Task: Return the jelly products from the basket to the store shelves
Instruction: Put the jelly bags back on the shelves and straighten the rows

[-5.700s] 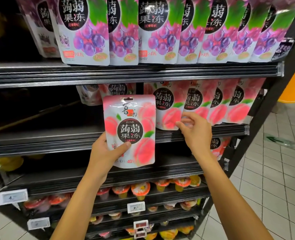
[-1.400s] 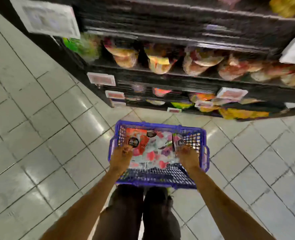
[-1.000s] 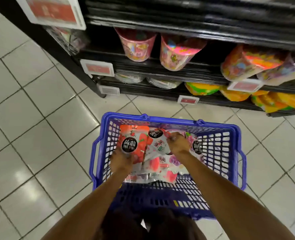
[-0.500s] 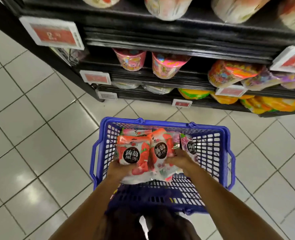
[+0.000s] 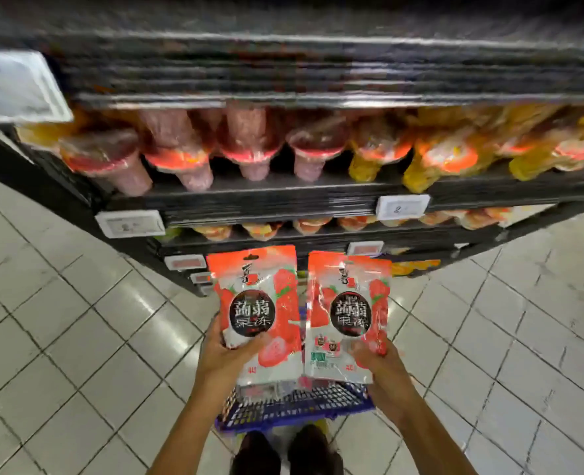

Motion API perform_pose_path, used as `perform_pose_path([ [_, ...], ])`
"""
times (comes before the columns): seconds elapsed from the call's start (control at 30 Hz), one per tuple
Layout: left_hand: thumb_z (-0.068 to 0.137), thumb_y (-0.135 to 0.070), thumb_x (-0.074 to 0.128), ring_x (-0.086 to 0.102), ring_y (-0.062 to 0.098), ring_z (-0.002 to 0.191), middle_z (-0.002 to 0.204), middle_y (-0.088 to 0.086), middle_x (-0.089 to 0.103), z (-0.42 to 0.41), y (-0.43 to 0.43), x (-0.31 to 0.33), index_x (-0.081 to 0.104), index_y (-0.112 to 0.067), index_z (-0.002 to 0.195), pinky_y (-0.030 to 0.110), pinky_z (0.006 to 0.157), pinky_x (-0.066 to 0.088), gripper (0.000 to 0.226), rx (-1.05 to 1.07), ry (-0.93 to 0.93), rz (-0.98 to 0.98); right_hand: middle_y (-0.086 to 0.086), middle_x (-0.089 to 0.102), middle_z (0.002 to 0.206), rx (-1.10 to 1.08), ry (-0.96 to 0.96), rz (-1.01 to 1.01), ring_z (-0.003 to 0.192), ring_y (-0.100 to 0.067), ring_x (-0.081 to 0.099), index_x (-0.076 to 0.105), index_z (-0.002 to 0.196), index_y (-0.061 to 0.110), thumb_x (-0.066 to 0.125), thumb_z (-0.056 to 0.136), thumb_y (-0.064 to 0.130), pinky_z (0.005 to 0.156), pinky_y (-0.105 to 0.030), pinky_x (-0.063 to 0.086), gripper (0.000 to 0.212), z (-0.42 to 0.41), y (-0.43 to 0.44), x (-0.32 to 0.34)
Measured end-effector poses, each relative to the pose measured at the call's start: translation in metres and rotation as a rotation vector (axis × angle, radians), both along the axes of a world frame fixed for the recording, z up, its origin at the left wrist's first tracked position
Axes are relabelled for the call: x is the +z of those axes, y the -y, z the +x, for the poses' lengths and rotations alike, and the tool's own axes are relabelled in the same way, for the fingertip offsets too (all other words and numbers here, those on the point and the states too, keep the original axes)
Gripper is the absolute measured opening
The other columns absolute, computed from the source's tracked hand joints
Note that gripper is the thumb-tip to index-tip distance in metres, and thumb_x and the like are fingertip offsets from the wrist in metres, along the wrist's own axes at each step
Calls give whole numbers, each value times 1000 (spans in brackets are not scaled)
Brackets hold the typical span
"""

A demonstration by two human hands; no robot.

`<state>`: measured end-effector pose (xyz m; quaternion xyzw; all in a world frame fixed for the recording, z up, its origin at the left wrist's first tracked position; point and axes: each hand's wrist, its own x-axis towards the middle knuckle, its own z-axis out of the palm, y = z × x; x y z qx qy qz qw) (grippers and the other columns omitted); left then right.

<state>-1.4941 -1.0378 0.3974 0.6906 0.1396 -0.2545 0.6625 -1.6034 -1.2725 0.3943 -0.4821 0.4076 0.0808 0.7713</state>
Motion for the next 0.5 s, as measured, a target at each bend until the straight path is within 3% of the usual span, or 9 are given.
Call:
perform_pose_path([
  [0.07, 61, -32, 79, 71, 7, 94, 102, -10, 75, 9, 4, 53, 62, -27, 117, 20, 73, 59, 59, -8, 93, -65, -21, 67, 121, -73, 47, -47, 116, -42, 61, 57, 130, 8, 73, 73, 25, 101, -63, 44, 62, 3, 3, 46],
  [0.13, 71, -30, 74, 70, 10, 101, 108, -5, 75, 16, 9, 100, 60, -22, 123, 28, 85, 58, 55, -42, 168, -95, -16, 66, 124, -117, 97, -126, 120, -39, 58, 56, 132, 15, 72, 72, 35, 103, -64, 40, 65, 8, 4, 90],
  [0.23, 84, -14, 71, 69, 15, 105, 112, -1, 73, 26, 15, 155, 59, -20, 122, 33, 89, 57, 41, -85, 292, -124, -15, 65, 127, -201, 230, -154, 121, -36, 58, 54, 133, 13, 70, 75, 31, 104, -58, 42, 63, 11, 3, 145],
  [0.33, 84, -4, 70, 69, 6, 98, 110, 0, 71, 36, 22, 197, 59, -22, 115, 22, 82, 57, 37, -100, 392, -152, -12, 72, 111, -258, 382, -158, 101, -27, 70, 63, 119, 12, 64, 81, 21, 79, -38, 59, 39, 11, 5, 190],
  [0.4, 80, -8, 73, 68, -2, 94, 104, -10, 73, 41, 28, 219, 59, -29, 113, 13, 76, 54, 41, -131, 445, -179, -2, 75, 89, -294, 439, -172, 80, -15, 73, 72, 98, 23, 61, 85, 15, 68, -26, 58, 19, 10, 10, 214],
  [0.47, 75, -19, 75, 68, -5, 93, 101, -18, 74, 41, 36, 239, 59, -31, 112, 8, 74, 51, 42, -160, 475, -202, 10, 64, 64, -324, 468, -241, 56, -5, 61, 70, 71, 28, 63, 84, 13, 55, -18, 50, 20, 11, 16, 234],
  [0.5, 75, -23, 74, 67, -6, 91, 99, -22, 73, 41, 40, 246, 59, -32, 111, 7, 72, 50, 41, -162, 486, -214, 10, 58, 59, -316, 465, -295, 51, -4, 56, 66, 67, 27, 69, 78, 18, 52, -19, 46, 15, 11, 21, 243],
])
